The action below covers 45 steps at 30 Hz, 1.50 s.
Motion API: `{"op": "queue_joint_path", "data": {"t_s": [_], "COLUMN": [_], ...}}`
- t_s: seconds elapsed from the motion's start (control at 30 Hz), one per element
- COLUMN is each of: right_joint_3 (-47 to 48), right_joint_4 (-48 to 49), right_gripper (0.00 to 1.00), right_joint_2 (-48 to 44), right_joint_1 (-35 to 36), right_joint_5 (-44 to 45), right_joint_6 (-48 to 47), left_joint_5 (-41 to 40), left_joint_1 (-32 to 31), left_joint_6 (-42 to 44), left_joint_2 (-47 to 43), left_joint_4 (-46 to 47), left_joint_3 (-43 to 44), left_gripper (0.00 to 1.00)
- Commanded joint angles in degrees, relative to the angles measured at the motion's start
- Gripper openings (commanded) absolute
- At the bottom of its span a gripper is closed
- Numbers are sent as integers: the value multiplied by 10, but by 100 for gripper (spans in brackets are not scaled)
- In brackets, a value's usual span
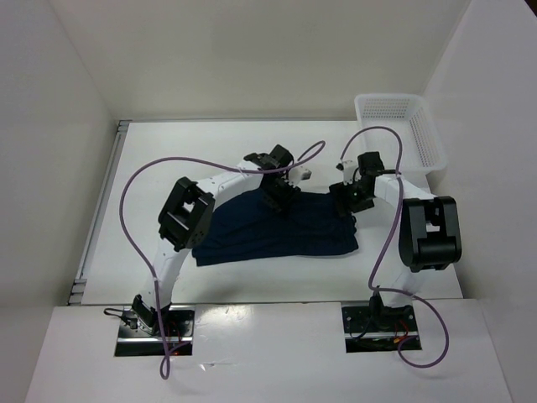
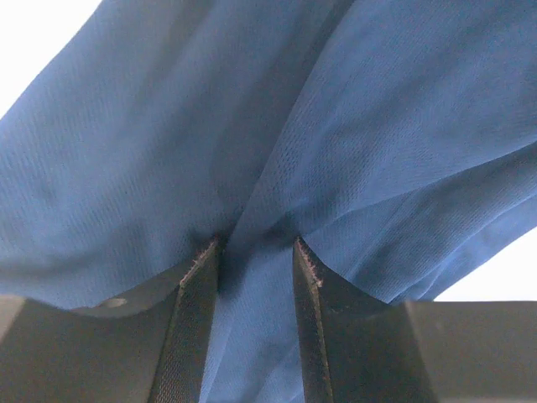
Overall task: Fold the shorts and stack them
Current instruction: Fold the shorts
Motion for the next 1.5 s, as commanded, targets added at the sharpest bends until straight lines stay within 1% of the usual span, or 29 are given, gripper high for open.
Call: {"op": "queue_joint_path", "data": {"t_s": [0.0, 0.07, 0.1, 0.17, 0.2, 0.27, 0.3, 0.33, 0.4, 0.43, 0.53, 0.57, 0.63, 0.73, 0.77, 0.9, 0.93, 1.0, 1.03, 1.07, 1.1, 1.2, 1.27, 1.33, 1.47], "right_joint_3": [-10, -10, -10, -10, -10, -10, -5, 3, 19, 44, 114, 132, 180, 219, 226, 249, 249, 249, 249, 249, 249, 254, 269, 294, 346], "right_joint_4": [6, 6, 6, 6, 6, 6, 6, 6, -14, -24, -89, -130, -163, -202, -208, -233, -233, -233, -233, -233, -225, -209, -196, -196, -190], "right_gripper": [80, 72, 61, 46, 29, 15, 3, 0, 0, 0, 0, 0, 0, 0, 0, 0, 0, 0, 0, 0, 0, 0, 0, 0, 0], "right_joint_2": [17, 24, 30, 30, 30, 36, 36, 36, 19, 19, 11, 11, 11, 6, 6, 1, -5, -11, -11, -11, -11, -5, 1, 1, 11], "right_joint_1": [8, 22, 28, 41, 42, 42, 42, 42, 42, 42, 42, 42, 42, 42, 42, 42, 42, 42, 42, 42, 42, 42, 36, 31, 25], "right_joint_5": [14, 20, 20, 20, 20, 20, 20, 20, 27, 33, 38, 38, 45, 78, 90, 106, 111, 138, 151, 164, 194, 228, 241, 258, 287], "right_joint_6": [2, 2, -4, -4, -4, 3, 3, 3, 3, 3, 16, 25, 31, 37, 37, 54, 54, 54, 54, 42, 35, 11, 3, -4, -22], "left_joint_5": [20, 20, 20, 20, 20, 20, 20, 20, 14, 14, 9, 9, 3, -4, -4, -15, -16, -41, -49, -56, -56, -69, -84, -91, -84], "left_joint_1": [-11, -11, -11, -11, -11, -11, -11, -11, -11, -11, -11, -11, -11, -11, -11, 7, 12, 35, 45, 57, 84, 119, 125, 141, 148], "left_joint_6": [3, 3, 3, 3, 3, 3, 3, 3, 3, 3, 3, 3, 3, 3, 3, 3, 3, 3, 3, 3, 3, 3, 3, 3, 3], "left_joint_2": [9, 16, 23, 29, 35, 35, 40, 40, 40, 45, 50, 50, 50, 15, -15, -95, -109, -148, -169, -178, -185, -197, -203, -196, -155], "left_joint_4": [25, 25, 25, 25, 25, 31, 31, 31, 36, 36, 36, 36, 29, 17, 17, 11, 11, 11, 11, 11, 11, 24, 46, 60, 74], "left_joint_3": [21, 21, 21, 21, 21, 21, 21, 21, 21, 30, 55, 62, 77, 90, 90, 41, 9, -31, -74, -96, -117, -176, -199, -215, -215], "left_gripper": [47, 47, 47, 47, 47, 47, 47, 47, 47, 47, 48, 48, 48, 49, 50, 54, 55, 55, 55, 55, 55, 55, 55, 55, 55]}}
